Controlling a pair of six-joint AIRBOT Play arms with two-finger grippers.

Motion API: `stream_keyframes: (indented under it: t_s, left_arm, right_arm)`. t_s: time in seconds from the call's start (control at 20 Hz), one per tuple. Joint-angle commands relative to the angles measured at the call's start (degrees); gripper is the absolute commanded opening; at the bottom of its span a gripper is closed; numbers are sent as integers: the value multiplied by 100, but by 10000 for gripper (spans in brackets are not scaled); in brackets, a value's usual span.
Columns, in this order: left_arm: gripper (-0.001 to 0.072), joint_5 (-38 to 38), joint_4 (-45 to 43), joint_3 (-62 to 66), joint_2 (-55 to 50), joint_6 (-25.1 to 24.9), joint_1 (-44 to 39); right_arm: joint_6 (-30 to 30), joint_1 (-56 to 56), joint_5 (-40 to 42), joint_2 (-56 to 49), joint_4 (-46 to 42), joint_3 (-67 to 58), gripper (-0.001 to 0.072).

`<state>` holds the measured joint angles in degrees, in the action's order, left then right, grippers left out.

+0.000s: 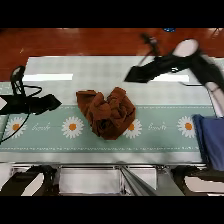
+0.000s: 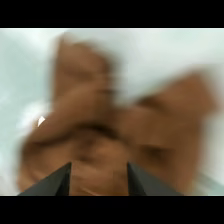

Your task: Fold the shirts.

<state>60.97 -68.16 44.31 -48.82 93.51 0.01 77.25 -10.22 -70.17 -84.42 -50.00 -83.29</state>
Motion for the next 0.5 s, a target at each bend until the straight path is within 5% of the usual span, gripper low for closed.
stream_keyframes:
  t_s: [0.0, 0.2, 0.45]
  left_arm:
    - [509, 236, 1786, -238, -328, -970, -66]
    - [509, 15, 3467, -186, -1447, -2164, -439]
    - [510, -52, 3711, 629, -2616, -2367, -756]
  right_arm:
    - [422, 1672, -216, 1093, -1300, 887, 408]
    - [317, 2656, 398, 2155, -1338, 3189, 407]
    - [59, 2761, 774, 2688, -1091, 4892, 407]
